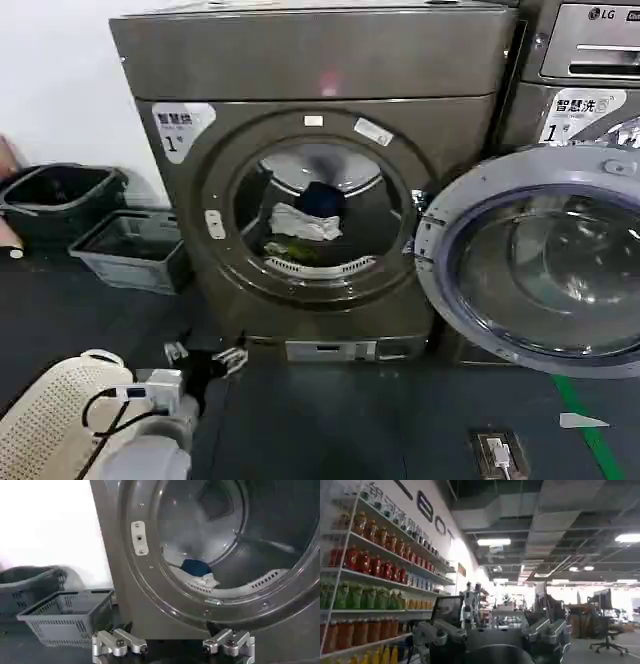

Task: Grasp the clothes from the dryer.

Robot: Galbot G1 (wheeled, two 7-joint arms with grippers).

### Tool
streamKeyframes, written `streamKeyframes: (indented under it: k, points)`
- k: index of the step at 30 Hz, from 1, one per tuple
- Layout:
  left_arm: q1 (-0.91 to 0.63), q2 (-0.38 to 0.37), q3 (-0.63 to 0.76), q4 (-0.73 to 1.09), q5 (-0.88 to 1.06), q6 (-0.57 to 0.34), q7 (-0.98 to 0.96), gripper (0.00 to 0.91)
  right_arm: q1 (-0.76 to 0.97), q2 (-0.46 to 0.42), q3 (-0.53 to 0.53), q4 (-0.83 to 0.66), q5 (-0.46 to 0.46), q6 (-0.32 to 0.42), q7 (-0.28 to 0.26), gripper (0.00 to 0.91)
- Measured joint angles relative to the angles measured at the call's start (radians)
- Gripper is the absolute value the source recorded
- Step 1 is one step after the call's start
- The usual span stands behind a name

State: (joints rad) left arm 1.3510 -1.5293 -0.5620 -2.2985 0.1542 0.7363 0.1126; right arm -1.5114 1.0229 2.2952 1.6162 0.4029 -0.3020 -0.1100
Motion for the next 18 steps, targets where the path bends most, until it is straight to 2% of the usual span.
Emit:
streamKeyframes:
  k: [9,18]
  points:
    - [0.007,0.0,-0.002,-0.006,0.005,0.0,0.005,0.907,-0.004,0.008,-0.024,-0.013,-0.006,0.069,0.022,0.907]
    - [0.009,-0.001,-0.001,-0.009,0.005,0.0,0.009,0.907,-0.011,0.006,-0.028,-0.02,-0.005,0.091,0.046,0.907]
